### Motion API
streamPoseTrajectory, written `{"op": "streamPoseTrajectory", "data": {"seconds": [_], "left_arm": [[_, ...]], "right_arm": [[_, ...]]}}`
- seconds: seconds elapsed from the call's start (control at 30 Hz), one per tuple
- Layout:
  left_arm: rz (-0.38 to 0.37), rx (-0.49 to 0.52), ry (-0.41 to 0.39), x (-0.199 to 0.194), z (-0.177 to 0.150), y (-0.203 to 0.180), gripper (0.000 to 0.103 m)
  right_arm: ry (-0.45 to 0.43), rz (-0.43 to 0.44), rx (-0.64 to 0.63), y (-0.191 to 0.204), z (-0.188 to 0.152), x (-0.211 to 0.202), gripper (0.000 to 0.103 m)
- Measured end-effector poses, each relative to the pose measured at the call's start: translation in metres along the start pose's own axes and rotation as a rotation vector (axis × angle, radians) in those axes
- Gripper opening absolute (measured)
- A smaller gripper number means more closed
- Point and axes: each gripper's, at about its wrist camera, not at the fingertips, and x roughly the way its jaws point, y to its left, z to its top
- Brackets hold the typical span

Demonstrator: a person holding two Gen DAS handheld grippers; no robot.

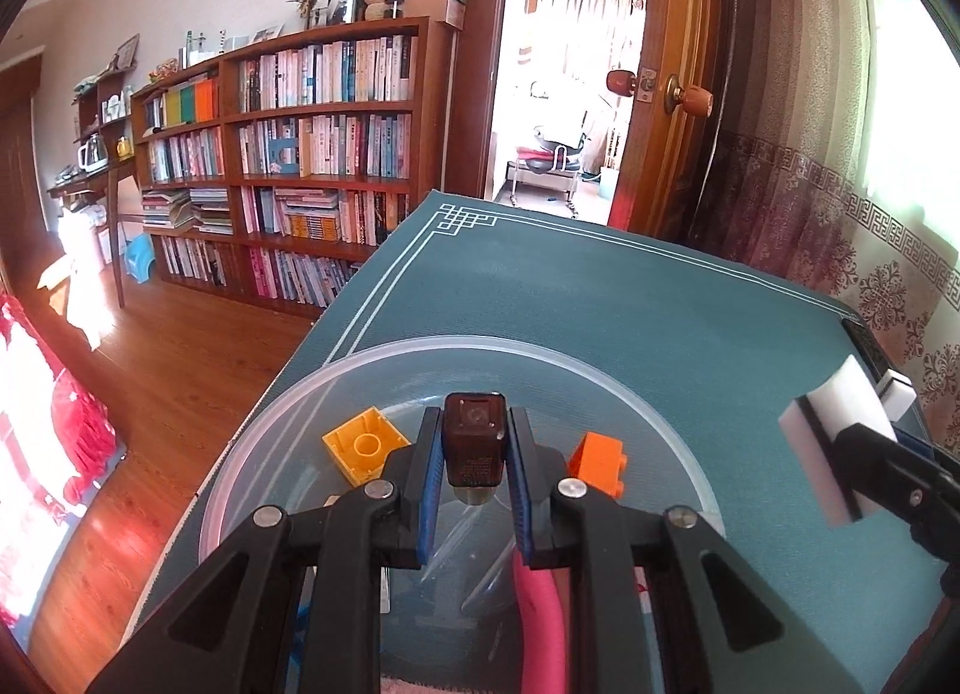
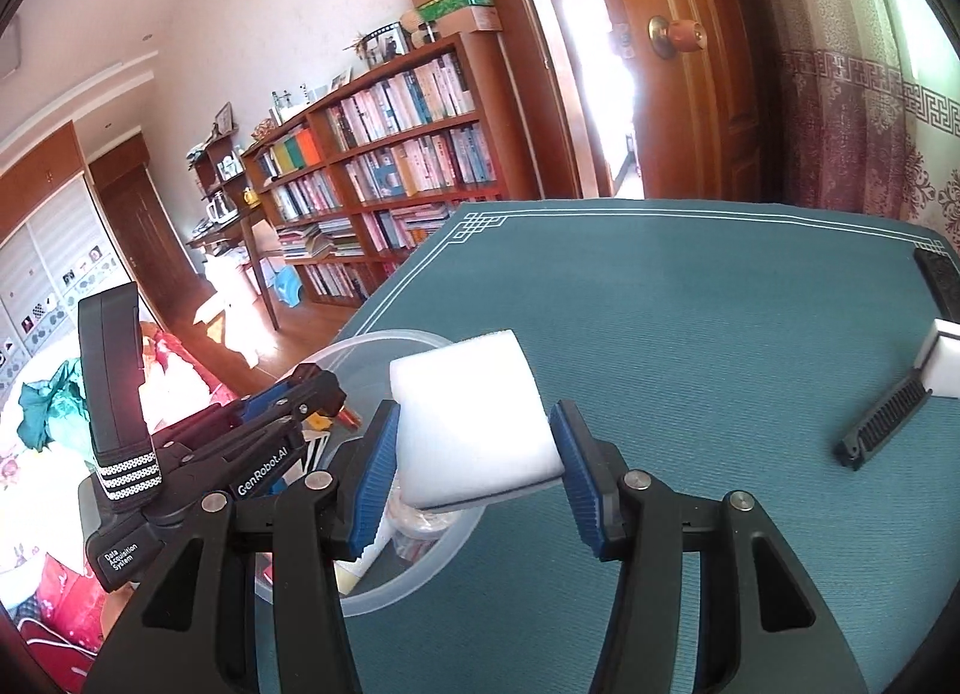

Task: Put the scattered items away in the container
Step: 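Release the bottle and the sponge into the clear bowl with both tools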

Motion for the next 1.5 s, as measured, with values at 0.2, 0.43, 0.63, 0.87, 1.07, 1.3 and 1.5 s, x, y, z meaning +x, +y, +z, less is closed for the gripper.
{"op": "streamPoseTrajectory", "data": {"seconds": [0.2,0.43,0.63,0.87,1.07,1.3,1.5], "left_arm": [[-0.004,-0.007,-0.001,-0.002,0.0,0.001,0.023],[0.011,-0.044,-0.015,-0.006,0.003,0.012,0.037],[0.066,-0.071,-0.069,-0.016,0.007,0.022,0.076],[0.103,-0.108,-0.113,-0.026,0.01,0.032,0.081],[0.119,-0.163,-0.138,-0.032,0.013,0.046,0.084],[0.132,-0.173,-0.148,-0.034,0.014,0.05,0.085],[0.128,-0.174,-0.149,-0.035,0.013,0.05,0.087]], "right_arm": [[0.019,0.025,-0.021,0.017,-0.004,0.013,0.054],[0.044,0.042,-0.031,0.024,-0.008,0.024,0.054],[0.058,0.056,-0.046,0.027,-0.008,0.03,0.054],[0.073,0.079,-0.082,0.039,-0.011,0.038,0.056],[0.081,0.095,-0.131,0.057,-0.015,0.047,0.056],[0.08,0.098,-0.213,0.077,-0.02,0.057,0.057],[0.094,0.133,-0.232,0.081,-0.026,0.057,0.066]]}}
